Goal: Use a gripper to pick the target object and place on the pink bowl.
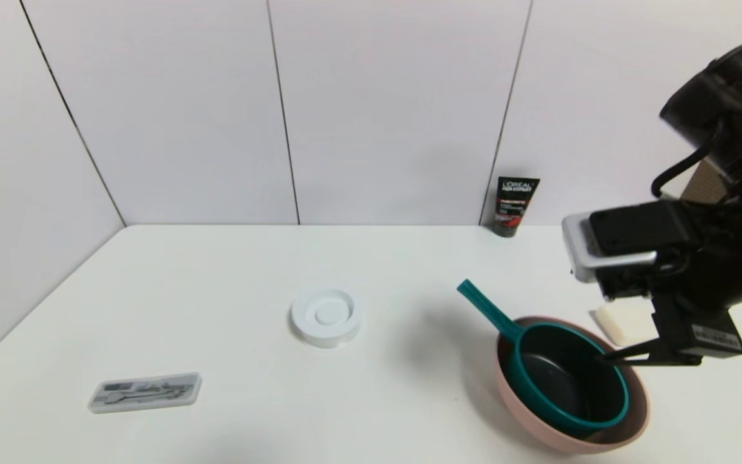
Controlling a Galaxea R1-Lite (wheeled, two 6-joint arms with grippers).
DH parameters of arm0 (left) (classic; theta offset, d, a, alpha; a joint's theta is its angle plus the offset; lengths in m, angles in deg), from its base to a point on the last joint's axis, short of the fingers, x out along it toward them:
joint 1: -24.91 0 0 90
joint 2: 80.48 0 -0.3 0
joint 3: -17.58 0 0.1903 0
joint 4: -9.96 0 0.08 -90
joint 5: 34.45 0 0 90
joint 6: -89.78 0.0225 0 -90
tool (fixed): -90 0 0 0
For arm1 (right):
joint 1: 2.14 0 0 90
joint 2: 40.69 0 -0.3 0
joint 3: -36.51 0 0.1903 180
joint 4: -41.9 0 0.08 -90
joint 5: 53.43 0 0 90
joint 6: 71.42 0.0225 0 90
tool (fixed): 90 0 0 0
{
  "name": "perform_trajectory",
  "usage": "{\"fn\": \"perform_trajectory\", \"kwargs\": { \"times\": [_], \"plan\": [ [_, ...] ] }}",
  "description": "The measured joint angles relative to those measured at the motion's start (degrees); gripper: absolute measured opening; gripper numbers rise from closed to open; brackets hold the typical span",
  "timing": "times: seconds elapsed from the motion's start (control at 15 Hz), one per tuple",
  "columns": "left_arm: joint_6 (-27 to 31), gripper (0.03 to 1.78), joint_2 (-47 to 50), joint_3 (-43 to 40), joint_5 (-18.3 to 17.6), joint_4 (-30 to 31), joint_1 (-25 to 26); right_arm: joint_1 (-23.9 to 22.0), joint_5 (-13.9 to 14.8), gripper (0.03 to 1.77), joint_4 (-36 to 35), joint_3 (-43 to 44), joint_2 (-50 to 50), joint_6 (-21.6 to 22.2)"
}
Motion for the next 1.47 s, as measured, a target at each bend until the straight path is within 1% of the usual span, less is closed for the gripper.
{"fn": "perform_trajectory", "kwargs": {
  "times": [0.07, 0.2, 0.33, 0.4, 0.47, 0.6, 0.73, 0.8, 0.87, 0.93, 1.07, 1.2, 1.33, 1.47],
  "plan": [
    [0.0, 1.69, 0.0, 0.0, 0.0, 0.0, 0.0, -0.2, 0.1, 1.50, 0.0, 2.5, 0.7, 1.0],
    [0.0, 1.69, 0.0, 0.0, 0.0, 0.0, 0.0, -2.1, 0.1, 1.55, -0.1, 6.5, 3.4, 4.6],
    [0.0, 1.69, 0.0, 0.0, 0.0, 0.0, 0.0, -4.7, 0.0, 1.58, -0.1, 7.2, 7.2, 9.9],
    [0.0, 1.69, 0.0, 0.0, -0.1, 0.0, 0.0, -6.1, -0.1, 1.60, -0.1, 5.6, 9.6, 13.4],
    [0.0, 1.69, 0.0, 0.0, 0.0, 0.0, 0.0, -7.8, -0.2, 1.61, -0.2, 3.4, 12.1, 16.3],
    [0.0, 1.69, 0.0, 0.0, -0.1, 0.0, 0.0, -12.7, -0.2, 1.64, -0.5, -3.8, 19.0, 21.3],
    [0.0, 1.69, 0.0, 0.0, 0.0, 0.0, 0.0, -18.0, -0.3, 1.65, -2.9, -13.7, 27.2, 25.1],
    [0.0, 1.69, 0.0, 0.0, -0.1, 0.0, 0.0, -20.0, -0.3, 1.66, -5.6, -19.7, 31.6, 27.4],
    [0.0, 1.69, 0.0, 0.0, -0.1, 0.0, 0.0, -21.2, -0.3, 1.67, -8.7, -25.1, 35.3, 29.3],
    [0.0, 1.69, 0.0, 0.0, 0.0, 0.0, 0.0, -22.4, -0.2, 1.67, -13.3, -31.5, 39.5, 31.4],
    [0.0, 1.69, 0.0, 0.0, 0.0, 0.0, 0.0, -24.6, -0.1, 1.68, -24.1, -43.2, 46.6, 35.0],
    [0.0, 1.69, 0.0, 0.0, 0.0, 0.0, 0.0, -26.8, 0.1, 1.69, -37.9, -54.9, 53.1, 38.4],
    [0.0, 1.69, 0.0, 0.0, 0.0, 0.0, 0.0, -27.7, 0.4, 1.69, -50.7, -64.3, 58.4, 41.4],
    [0.0, 1.69, 0.0, 0.0, 0.0, 0.0, 0.0, -28.2, 1.1, 1.69, -59.3, -71.4, 62.7, 42.9]
  ]
}}
